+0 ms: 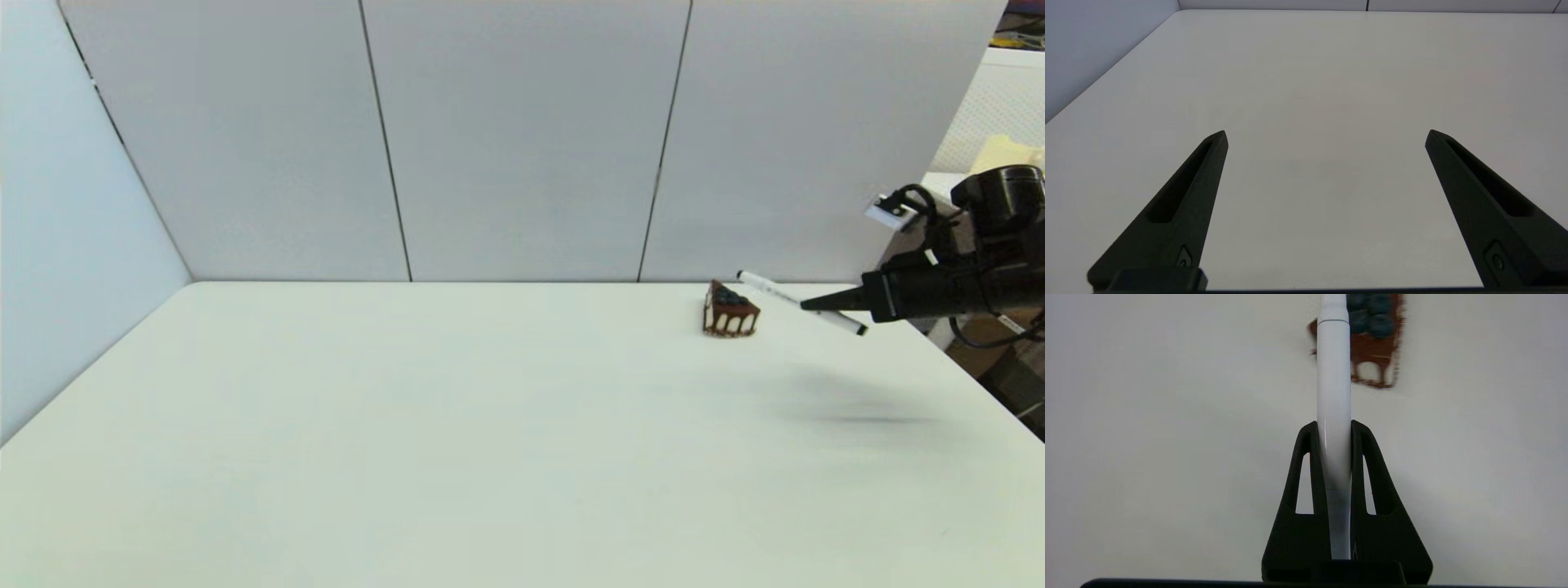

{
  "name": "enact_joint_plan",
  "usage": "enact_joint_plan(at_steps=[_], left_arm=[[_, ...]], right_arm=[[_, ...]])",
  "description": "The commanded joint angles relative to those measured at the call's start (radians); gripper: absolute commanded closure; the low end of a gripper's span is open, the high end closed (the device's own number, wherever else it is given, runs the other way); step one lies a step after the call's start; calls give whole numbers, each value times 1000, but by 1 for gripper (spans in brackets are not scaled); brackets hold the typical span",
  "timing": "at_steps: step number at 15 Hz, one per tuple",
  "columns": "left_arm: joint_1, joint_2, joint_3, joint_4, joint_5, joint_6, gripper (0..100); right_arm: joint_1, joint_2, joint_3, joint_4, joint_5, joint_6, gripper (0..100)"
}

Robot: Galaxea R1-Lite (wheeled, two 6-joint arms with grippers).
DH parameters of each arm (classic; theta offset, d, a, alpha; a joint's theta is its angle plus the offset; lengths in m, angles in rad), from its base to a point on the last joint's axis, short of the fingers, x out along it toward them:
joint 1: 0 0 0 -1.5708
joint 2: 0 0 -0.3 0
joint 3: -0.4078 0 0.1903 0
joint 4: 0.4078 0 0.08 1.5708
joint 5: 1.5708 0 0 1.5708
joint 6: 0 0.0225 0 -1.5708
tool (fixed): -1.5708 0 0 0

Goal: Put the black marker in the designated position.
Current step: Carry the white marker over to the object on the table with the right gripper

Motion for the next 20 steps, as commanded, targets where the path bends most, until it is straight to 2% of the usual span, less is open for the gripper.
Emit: enact_joint_plan(at_steps=[1,3,5,7,15,20], left_arm=[[0,0,0,0,0,0,0],[0,0,0,0,0,0,0],[0,0,0,0,0,0,0],[0,0,0,0,0,0,0],[0,0,0,0,0,0,0],[0,0,0,0,0,0,0]], right_arm=[[-12,51,-29,-89,-87,152,100],[-4,73,-24,-145,-194,212,100],[-3,96,-20,-188,-266,275,100],[-3,131,-20,-228,-320,289,100],[11,192,-20,-307,-351,313,100],[28,191,-21,-318,-372,313,100]])
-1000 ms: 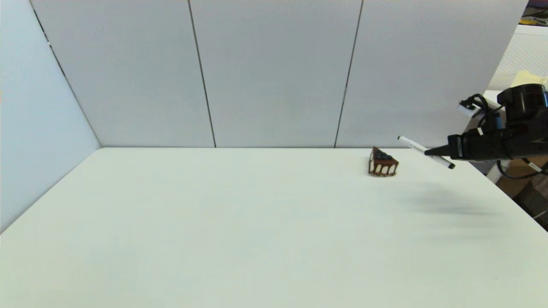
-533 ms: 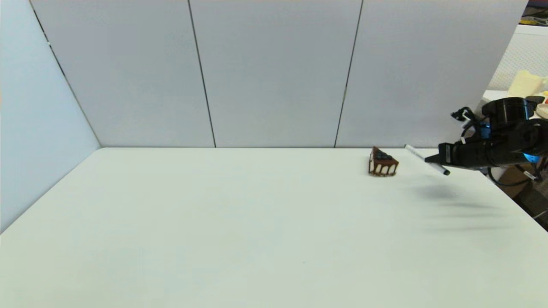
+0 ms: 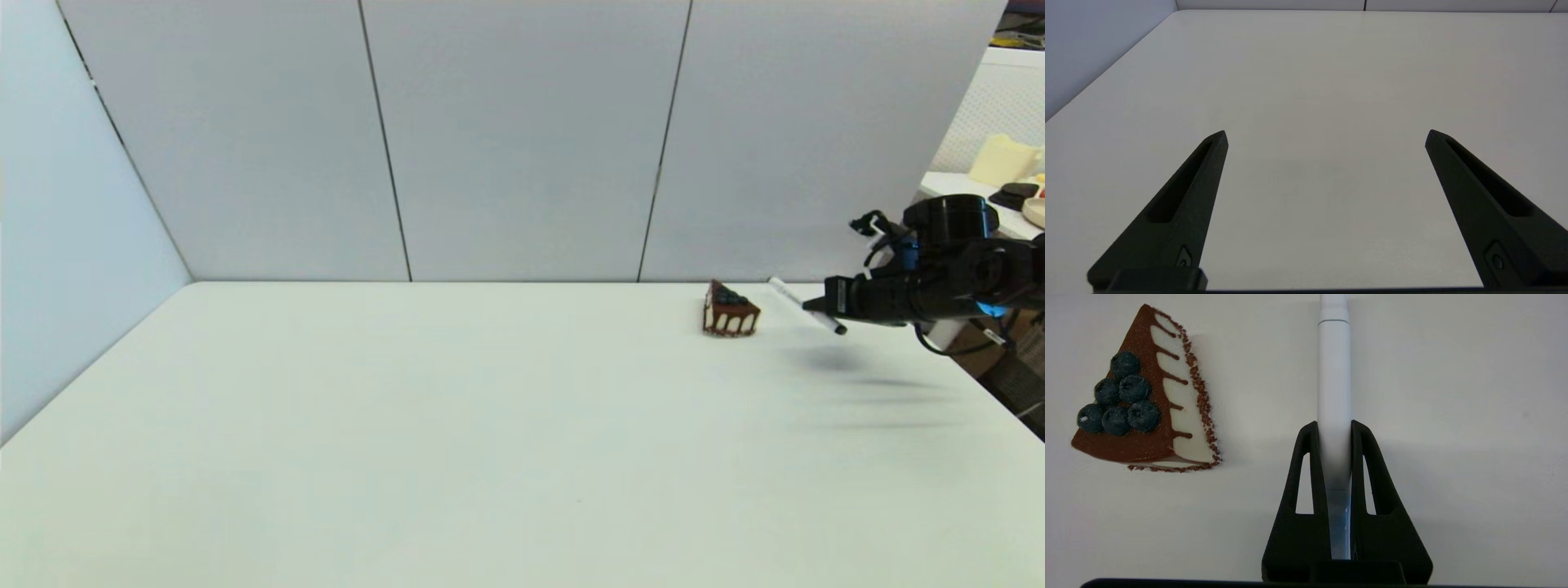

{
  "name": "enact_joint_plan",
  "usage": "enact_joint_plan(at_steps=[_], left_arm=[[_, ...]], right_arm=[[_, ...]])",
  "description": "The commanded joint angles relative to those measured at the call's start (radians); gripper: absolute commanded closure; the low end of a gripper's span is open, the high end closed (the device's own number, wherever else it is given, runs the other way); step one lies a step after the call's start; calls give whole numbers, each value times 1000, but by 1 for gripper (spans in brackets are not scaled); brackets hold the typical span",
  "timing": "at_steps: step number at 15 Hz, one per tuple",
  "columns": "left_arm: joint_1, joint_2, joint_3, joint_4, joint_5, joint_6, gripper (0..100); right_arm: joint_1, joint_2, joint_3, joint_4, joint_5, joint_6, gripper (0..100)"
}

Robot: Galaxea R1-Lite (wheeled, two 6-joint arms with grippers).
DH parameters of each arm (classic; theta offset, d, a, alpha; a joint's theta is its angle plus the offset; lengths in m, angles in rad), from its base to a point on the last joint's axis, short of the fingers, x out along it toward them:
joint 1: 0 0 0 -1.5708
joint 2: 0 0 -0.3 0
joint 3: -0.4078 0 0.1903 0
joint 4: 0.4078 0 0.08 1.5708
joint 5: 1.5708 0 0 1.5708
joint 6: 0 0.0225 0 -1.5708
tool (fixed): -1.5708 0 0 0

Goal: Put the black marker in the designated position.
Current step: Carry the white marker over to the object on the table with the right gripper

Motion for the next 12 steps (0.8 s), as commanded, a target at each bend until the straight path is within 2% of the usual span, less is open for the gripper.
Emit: enact_joint_plan(at_steps=[1,10,12], left_arm=[[0,0,0,0,0,0,0],[0,0,0,0,0,0,0],[0,0,0,0,0,0,0]], right_arm=[[15,3,-1,-3,-7,-2,100],[20,41,7,-25,-7,-13,100],[18,47,24,-83,-6,-16,100]])
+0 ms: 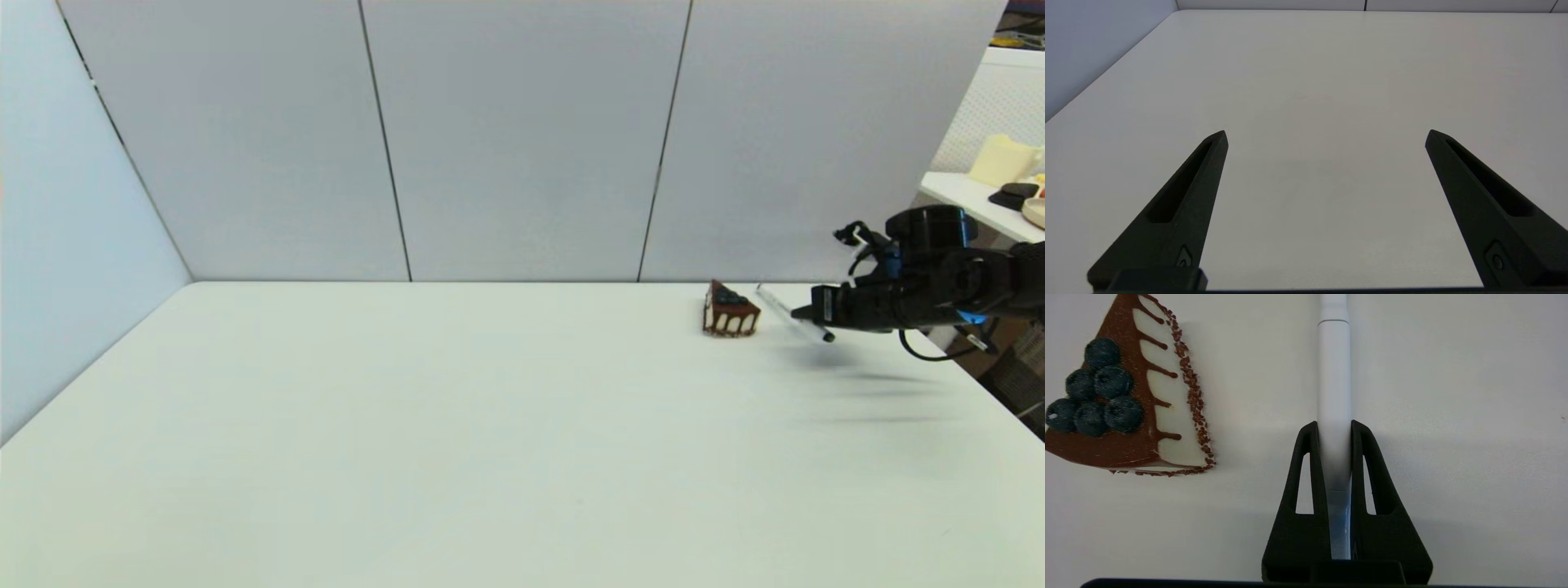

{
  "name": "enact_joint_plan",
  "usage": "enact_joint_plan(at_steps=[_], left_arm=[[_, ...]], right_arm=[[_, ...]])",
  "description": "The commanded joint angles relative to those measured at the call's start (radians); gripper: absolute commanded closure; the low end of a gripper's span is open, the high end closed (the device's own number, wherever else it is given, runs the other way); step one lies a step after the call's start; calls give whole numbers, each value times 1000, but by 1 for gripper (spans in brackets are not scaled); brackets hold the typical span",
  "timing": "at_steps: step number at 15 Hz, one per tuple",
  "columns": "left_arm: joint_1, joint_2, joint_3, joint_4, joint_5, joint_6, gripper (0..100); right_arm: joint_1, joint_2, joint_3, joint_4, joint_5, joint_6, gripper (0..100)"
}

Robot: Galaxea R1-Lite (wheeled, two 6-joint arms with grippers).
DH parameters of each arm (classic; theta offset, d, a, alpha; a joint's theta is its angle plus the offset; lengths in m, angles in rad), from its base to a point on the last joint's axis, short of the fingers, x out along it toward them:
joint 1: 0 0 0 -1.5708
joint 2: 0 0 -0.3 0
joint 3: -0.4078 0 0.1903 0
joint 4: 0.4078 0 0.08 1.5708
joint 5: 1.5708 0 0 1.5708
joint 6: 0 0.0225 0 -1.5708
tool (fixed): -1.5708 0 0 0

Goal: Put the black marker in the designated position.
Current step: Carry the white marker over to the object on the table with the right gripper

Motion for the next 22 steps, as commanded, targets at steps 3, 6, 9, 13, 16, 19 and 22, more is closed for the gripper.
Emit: enact_joint_plan(at_steps=[3,6,9,13,16,19,22], left_arm=[[0,0,0,0,0,0,0],[0,0,0,0,0,0,0],[0,0,0,0,0,0,0],[0,1,0,0,0,0,0],[0,0,0,0,0,0,0],[0,0,0,0,0,0,0],[0,0,0,0,0,0,0]], right_arm=[[-3,14,21,-86,4,-9,100],[-6,22,24,-92,2,-21,100],[-8,32,23,-118,-27,-39,100],[-8,43,21,-122,-27,-55,100],[-8,51,21,-122,-27,-58,100],[-6,49,21,-128,-27,-58,100],[-3,39,21,-127,-30,-56,100]])
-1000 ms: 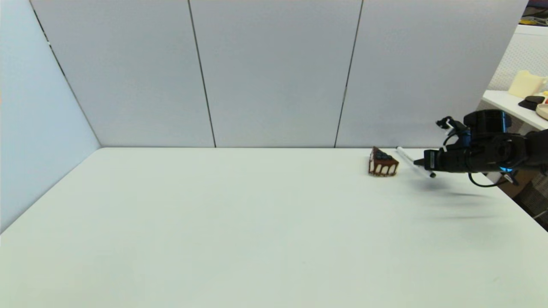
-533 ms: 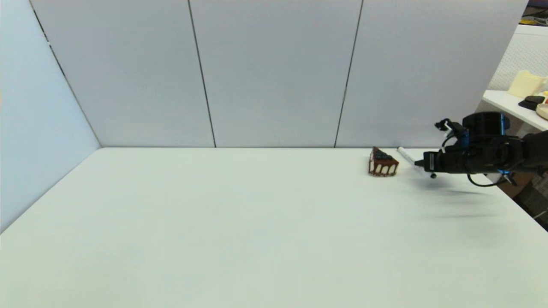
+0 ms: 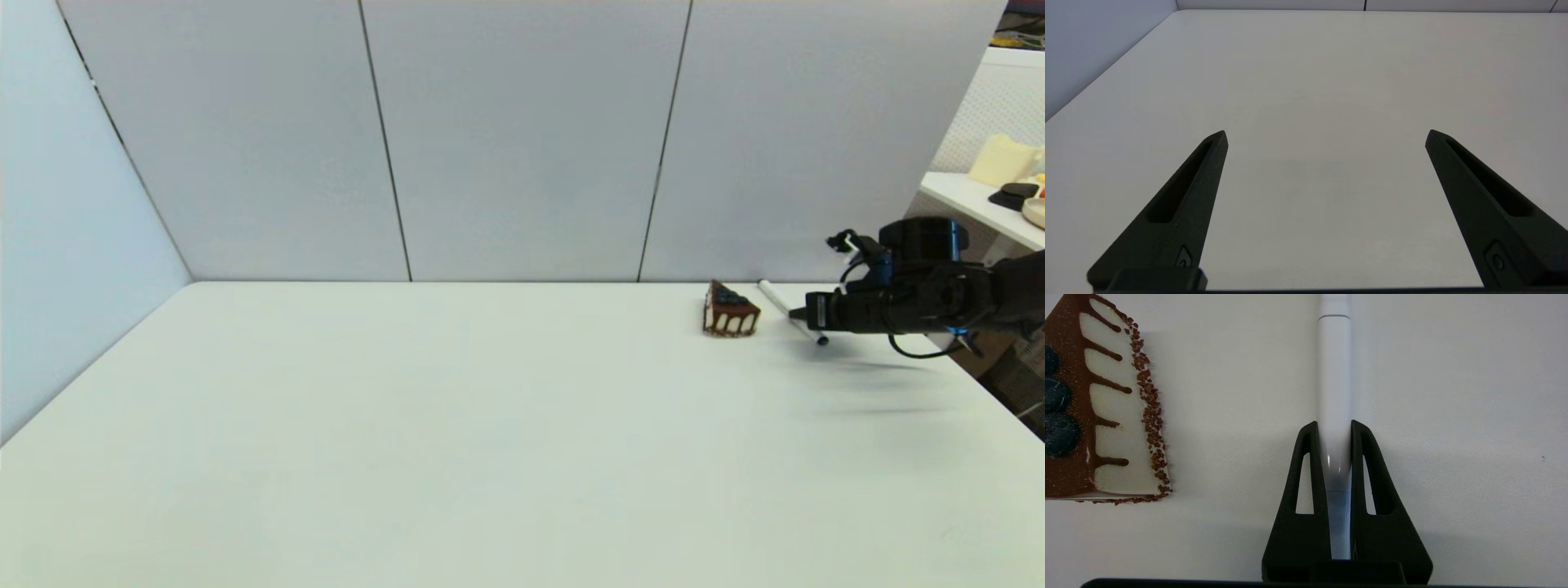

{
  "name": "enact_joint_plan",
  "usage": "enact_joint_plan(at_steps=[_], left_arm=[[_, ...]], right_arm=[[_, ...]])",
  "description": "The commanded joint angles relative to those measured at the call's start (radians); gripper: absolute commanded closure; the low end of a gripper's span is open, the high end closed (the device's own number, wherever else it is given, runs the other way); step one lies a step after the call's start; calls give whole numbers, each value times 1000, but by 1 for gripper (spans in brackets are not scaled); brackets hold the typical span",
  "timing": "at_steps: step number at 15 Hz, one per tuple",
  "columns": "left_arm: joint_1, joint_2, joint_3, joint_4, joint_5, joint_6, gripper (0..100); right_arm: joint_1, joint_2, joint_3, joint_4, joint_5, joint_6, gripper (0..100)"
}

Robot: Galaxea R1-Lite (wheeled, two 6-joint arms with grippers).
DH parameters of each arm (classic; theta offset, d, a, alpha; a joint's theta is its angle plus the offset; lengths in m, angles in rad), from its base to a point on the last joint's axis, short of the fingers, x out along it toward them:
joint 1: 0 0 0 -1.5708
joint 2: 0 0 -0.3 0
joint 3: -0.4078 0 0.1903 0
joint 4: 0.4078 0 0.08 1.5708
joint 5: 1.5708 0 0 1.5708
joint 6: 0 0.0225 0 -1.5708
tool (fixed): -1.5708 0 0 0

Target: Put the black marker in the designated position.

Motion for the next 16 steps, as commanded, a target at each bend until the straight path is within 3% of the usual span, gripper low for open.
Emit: enact_joint_plan(at_steps=[1,6,7,14,16], left_arm=[[0,0,0,0,0,0,0],[0,0,0,0,0,0,0],[0,0,0,1,0,0,0],[0,0,0,0,0,0,0],[0,0,0,0,0,0,0]], right_arm=[[5,-19,0,1,-1,1,100],[10,-42,17,4,0,3,100],[10,-42,22,1,2,1,0],[8,-76,15,18,7,6,0],[8,-162,17,67,10,7,0]])
